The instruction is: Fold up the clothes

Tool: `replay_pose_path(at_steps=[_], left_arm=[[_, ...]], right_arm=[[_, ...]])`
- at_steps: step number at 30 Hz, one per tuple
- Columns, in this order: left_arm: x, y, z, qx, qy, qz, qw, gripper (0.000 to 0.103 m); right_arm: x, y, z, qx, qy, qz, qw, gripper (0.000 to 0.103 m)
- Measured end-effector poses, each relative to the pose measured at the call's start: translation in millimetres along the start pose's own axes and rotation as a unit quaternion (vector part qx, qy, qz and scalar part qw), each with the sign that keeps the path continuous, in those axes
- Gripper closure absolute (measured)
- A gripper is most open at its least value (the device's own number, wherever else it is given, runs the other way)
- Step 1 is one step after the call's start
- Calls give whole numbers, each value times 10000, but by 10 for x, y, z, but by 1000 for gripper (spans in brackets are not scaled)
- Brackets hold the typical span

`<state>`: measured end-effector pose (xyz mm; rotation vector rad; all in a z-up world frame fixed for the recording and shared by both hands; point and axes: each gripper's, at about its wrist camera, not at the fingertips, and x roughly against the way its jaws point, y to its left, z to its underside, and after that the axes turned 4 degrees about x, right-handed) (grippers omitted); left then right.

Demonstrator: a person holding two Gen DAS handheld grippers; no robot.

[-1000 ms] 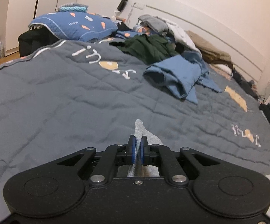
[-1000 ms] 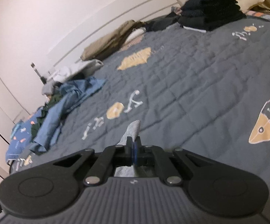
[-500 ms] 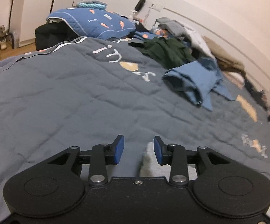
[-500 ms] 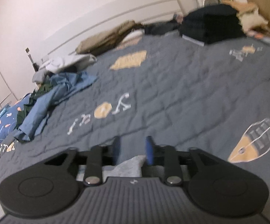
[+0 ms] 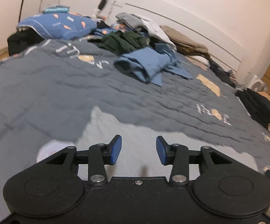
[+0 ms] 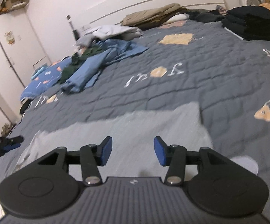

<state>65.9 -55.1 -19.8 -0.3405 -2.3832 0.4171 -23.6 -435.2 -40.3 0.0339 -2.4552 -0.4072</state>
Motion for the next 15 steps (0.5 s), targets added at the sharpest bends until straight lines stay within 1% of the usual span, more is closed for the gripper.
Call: replay_pose_path(at_steps=[3,6,9,13,15], left_arm=[[102,-95,151,-136,70,96,9998,62],[168,-180,317,-252,213,239,9992,62],[236,-235,488,-383,350,292,9982,62],[333,-222,671,-368,515,321,9975,58],[401,-197,771,-336,607,337,9970,58]], right_arm=[[84,57,134,-29,84,-88,9999,54],[161,56,256,-198,144,-149,9996,54],[241,52,358,-278,179,-159,9993,54],[389,33,505,-378,194,-102,9990,54],[480,-18,580,-549,262,-29,9981,54]])
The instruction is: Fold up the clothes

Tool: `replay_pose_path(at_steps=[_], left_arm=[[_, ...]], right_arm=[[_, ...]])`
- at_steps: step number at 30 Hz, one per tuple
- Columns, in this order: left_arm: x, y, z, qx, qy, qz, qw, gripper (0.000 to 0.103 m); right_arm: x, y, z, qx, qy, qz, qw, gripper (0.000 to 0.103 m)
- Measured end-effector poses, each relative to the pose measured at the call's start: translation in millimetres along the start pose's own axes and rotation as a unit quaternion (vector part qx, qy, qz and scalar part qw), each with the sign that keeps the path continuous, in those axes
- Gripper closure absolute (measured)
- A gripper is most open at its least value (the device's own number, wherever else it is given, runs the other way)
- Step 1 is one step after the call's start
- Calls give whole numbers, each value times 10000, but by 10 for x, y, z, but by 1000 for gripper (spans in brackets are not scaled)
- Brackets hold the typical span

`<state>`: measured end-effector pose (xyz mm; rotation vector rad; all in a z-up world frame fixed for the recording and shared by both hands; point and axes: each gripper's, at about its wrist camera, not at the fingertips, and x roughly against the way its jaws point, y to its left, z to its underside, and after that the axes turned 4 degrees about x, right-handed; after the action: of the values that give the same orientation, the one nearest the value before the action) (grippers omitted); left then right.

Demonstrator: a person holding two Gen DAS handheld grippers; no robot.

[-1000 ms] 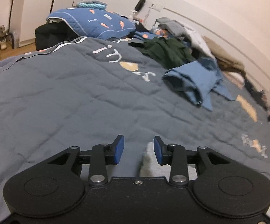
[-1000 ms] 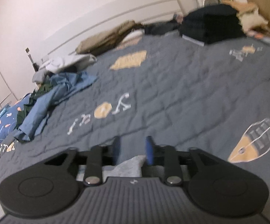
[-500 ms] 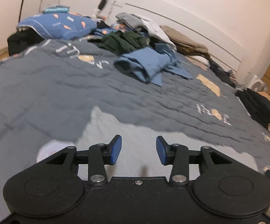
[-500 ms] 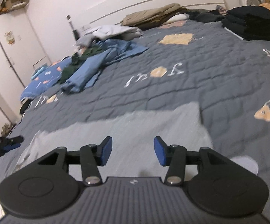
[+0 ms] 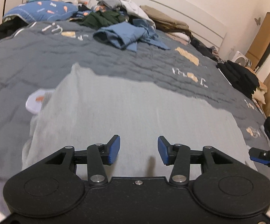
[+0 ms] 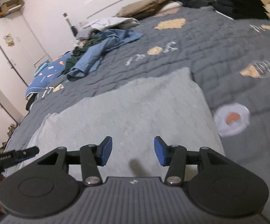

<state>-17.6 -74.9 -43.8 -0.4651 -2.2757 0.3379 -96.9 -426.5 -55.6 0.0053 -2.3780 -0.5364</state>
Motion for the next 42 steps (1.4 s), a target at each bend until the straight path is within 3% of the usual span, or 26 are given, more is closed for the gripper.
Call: replay_pose_path(at_steps=[10,16,19,22,25,31,36,39,42], left_arm=[[237,-161,311,-96,100,143,9998,56],[236,-357,418,-192,170,252,9994,54],[209,-496,498,-320,252,388,9984,54],[175,-722,622,-797,292,523,9950,54],[151,-994,792,-1488,246,645,9865,54],[106,-1520,1204,-2773,169,886,9565,54],[3,-1736,1372,-3133,226,957,9446,54],[-43,-1843,1452,-3351,214,950,9371,54],[-78,-1942,1544,-3720,132,941,9234,54]], right_arm=[[500,-438,384,-1302,134,56,9914,54],[666,-643,586,-2076,34,-307,9777,54],[618,-724,648,-2255,103,-104,9741,54],[591,-852,695,-2541,131,71,9671,54],[608,-933,751,-2816,91,36,9595,54],[560,-1054,840,-3494,-92,-297,9365,54],[449,-1122,860,-3875,-70,-443,9208,54],[383,-1147,878,-3984,-19,-325,9166,54],[342,-1189,919,-4139,10,-265,9099,54]])
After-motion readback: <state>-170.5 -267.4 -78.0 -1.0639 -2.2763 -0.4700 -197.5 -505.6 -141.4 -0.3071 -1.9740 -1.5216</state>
